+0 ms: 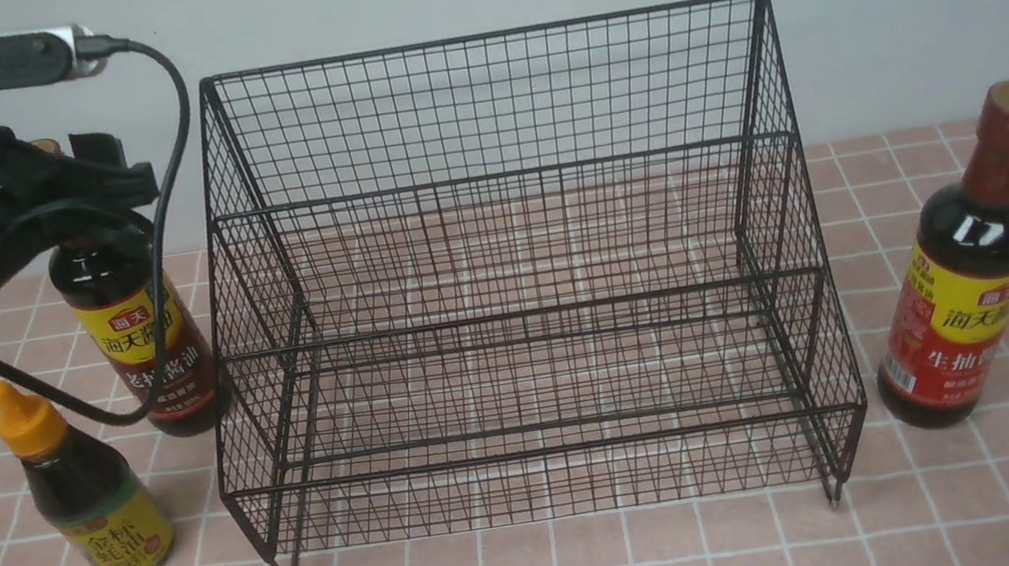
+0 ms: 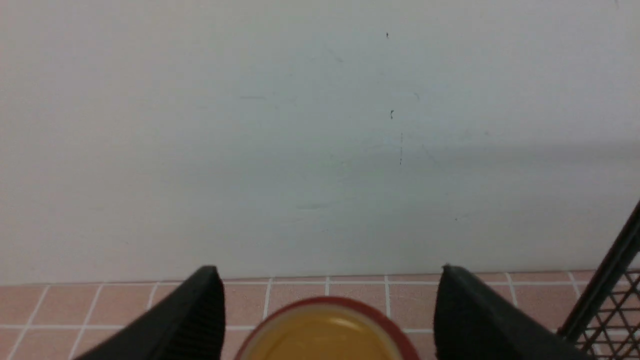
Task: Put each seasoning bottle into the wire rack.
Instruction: Use the left arm to grab the condiment bottle farthest to it, then use the left arm to put the condiment bottle back on the shelf
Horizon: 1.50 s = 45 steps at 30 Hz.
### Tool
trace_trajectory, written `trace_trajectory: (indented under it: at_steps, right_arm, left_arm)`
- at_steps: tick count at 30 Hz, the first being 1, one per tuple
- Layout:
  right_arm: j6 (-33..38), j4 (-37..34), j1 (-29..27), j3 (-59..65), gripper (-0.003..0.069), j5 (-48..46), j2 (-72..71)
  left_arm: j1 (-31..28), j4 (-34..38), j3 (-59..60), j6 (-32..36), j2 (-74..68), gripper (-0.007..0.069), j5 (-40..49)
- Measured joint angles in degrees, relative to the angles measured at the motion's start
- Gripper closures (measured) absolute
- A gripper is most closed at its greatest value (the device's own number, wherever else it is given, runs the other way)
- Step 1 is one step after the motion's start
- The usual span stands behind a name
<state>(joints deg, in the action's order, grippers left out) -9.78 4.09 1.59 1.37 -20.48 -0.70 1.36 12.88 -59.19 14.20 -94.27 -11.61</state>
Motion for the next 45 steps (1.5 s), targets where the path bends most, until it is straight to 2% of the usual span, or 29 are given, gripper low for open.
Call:
trace_trajectory:
  at_steps: [3,6,7,12,17,25,34,41,45]
  right_arm:
    - [0.00,0.00,0.00,0.00,0.0673,0.00,0.00]
    - [0.00,0.00,0.00,0.00,0.0673,0.00,0.00]
    - [0.00,0.00,0.00,0.00,0.0673,0.00,0.00]
    - [0.00,0.00,0.00,0.00,0.0673,0.00,0.00]
    - [0.00,0.00,0.00,0.00,0.0673,0.00,0.00]
    - [0.00,0.00,0.00,0.00,0.0673,0.00,0.00]
    - [0.00,0.00,0.00,0.00,0.0673,0.00,0.00]
    - [0.00,0.00,0.00,0.00,0.0673,0.00,0.00]
    - [0.00,0.00,0.00,0.00,0.0673,0.00,0.00]
  left_arm:
    - [0.00,0.00,0.00,0.00,-0.89,0.0162,0.65]
    - [0.00,0.00,0.00,0.00,-1.23,0.0327,1.33]
    - [0.00,0.76,0.00,-0.73,-1.23,0.0361,1.48]
    - [0.06,0.21,-0.36,0.03,-0.37,0.0365,3.62]
    - [-0.04,-1.25,-1.00,5.38,6.36,0.0366,10.53]
    - [0.90,-1.31,-7.69,6.27,18.30,0.0366,11.61]
    - [9.46,-0.92,-11.69,6.29,27.41,0.0366,14.45]
    - [17.68,0.40,-11.69,4.82,25.81,0.0366,16.17]
    - [18.67,0.69,-11.69,4.48,23.16,0.0366,15.93]
